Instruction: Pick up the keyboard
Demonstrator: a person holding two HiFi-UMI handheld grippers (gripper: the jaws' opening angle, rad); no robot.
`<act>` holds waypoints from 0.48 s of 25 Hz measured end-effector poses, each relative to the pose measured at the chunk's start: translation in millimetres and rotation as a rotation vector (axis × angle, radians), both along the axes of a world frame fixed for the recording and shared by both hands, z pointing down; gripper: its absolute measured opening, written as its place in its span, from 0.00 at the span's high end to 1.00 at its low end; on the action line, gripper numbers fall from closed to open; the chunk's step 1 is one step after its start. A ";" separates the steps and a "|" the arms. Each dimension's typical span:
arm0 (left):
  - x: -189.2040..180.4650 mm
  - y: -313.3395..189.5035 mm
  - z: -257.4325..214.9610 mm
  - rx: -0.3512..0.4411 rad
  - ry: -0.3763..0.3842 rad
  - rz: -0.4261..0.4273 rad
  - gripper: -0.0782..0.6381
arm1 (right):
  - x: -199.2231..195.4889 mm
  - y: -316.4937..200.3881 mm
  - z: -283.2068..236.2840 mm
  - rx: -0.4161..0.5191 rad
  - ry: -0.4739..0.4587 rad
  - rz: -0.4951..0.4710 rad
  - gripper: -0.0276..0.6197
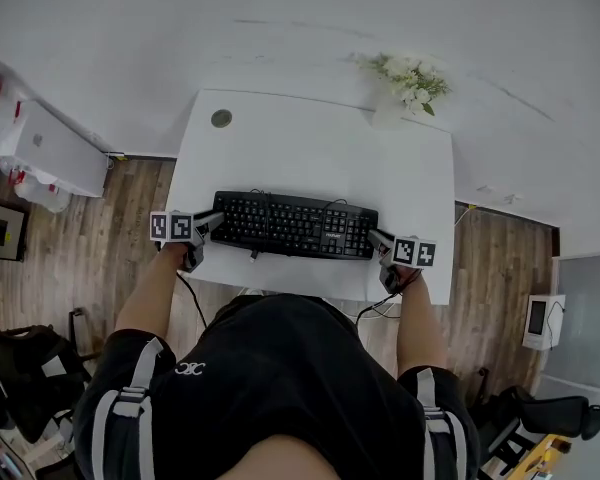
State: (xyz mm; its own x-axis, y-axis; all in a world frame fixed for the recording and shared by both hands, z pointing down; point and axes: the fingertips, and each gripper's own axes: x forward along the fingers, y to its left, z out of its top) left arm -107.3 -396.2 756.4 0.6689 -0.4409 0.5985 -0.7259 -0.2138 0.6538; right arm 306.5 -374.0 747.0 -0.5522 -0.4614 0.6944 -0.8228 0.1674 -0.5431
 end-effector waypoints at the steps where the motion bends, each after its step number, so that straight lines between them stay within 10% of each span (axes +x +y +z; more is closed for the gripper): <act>1: 1.1 -1.2 -5.1 0.021 0.003 0.001 0.68 | 1.1 -1.8 -5.6 0.021 0.000 0.009 0.79; 12: 13.7 -44.8 -106.3 0.303 0.034 -0.008 0.68 | 17.6 -48.2 -131.9 0.362 0.033 0.058 0.79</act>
